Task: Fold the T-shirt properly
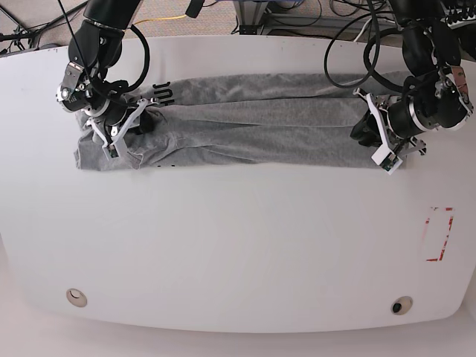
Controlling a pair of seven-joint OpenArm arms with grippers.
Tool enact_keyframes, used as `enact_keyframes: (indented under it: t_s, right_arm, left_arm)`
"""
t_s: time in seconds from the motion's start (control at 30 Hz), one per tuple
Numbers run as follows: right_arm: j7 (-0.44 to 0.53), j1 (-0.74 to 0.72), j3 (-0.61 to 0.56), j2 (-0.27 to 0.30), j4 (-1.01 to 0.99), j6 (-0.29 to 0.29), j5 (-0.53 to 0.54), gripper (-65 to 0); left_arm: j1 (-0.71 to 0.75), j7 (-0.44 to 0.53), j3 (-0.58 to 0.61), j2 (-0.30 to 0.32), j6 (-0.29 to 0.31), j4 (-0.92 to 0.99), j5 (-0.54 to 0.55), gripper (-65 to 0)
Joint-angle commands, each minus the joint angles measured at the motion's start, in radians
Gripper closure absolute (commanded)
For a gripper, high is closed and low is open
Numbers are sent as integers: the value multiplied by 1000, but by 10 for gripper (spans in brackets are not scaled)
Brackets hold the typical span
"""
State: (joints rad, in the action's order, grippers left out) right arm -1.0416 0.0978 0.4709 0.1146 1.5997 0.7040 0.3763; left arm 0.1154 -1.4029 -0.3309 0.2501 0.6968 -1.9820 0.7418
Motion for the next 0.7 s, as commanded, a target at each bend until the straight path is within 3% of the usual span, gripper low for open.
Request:
enact_keyframes:
  t_s: [0.0, 0.1, 0.2, 0.3, 0.67]
  right_arm:
    - [-22, -5, 1, 12, 4, -6, -24, -82]
    - [-22, 0, 1, 12, 4, -6, -24, -82]
    - [-21, -5, 1, 13, 4, -6, -24, -82]
    - [-21, -7, -1, 9, 8, -6, -24, -82]
    - [-21, -10, -1, 9, -8, -6, -24, -82]
  left_arm:
    - [-27, 7, -18, 15, 1, -17, -1, -115]
    - [-29, 7, -95, 27, 1, -15, 6, -211]
    - [-24, 7, -215, 41, 1, 16, 5, -371]
    - [-26, 7, -282, 45, 1, 79, 6, -474]
    - [-72, 7, -411, 97, 1, 499, 75, -472]
